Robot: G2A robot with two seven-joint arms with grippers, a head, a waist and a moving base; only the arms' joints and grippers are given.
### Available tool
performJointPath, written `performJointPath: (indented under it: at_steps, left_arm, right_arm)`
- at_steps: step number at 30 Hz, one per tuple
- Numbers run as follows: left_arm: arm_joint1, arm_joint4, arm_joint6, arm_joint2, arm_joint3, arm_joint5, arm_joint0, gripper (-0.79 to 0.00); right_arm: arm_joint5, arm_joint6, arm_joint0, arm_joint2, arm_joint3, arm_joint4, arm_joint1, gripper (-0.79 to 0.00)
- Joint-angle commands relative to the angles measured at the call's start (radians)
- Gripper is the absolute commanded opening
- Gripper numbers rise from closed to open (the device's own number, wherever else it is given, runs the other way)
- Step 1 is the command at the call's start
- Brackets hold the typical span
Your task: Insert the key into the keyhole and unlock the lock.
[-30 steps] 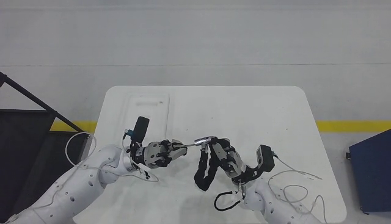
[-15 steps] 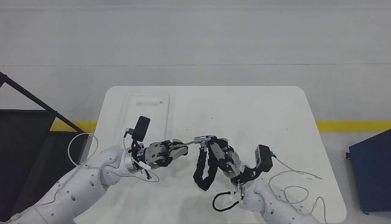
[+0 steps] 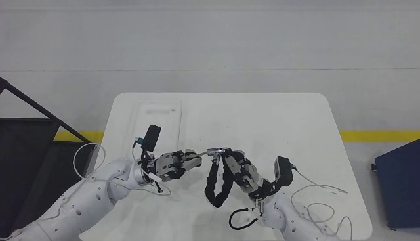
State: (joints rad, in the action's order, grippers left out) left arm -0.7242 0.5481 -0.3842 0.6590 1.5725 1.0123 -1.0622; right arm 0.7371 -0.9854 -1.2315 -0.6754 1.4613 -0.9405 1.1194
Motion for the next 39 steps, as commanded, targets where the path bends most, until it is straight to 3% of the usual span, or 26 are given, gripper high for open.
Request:
performJointPath:
  at_steps: [1,15,19,25,31,39]
  left_arm:
    - [0.0,-0.001,0.003,-0.004,0.001,0.0,0.003,-0.785]
    - [0.014,-0.023,-0.03,-0.011,-0.052,0.0,0.017,-0.785]
    - [0.032,0.003,-0.026,-0.023,-0.041,0.0,0.021,-0.785]
    - [0.076,0.122,-0.04,-0.083,0.023,0.0,0.053,-0.785]
    - [0.117,0.183,-0.176,-0.145,0.01,0.0,0.093,-0.785]
    - [0.146,0.287,-0.372,-0.222,-0.02,0.0,0.134,-0.785]
  right_arm:
    - [0.006,0.011,-0.003,-0.007,-0.001,-0.008,0.002,-0.785]
    - [0.071,0.042,-0.021,-0.071,-0.032,-0.056,0.011,-0.785]
    - [0.145,0.049,-0.018,-0.1,-0.049,-0.057,0.008,-0.785]
    - [0.247,0.149,0.003,-0.116,-0.06,-0.031,0.009,-0.785]
    - [0.275,0.178,0.009,-0.123,-0.052,0.0,0.02,-0.785]
    - [0.275,0.178,-0.017,-0.132,-0.032,0.018,0.026,-0.785]
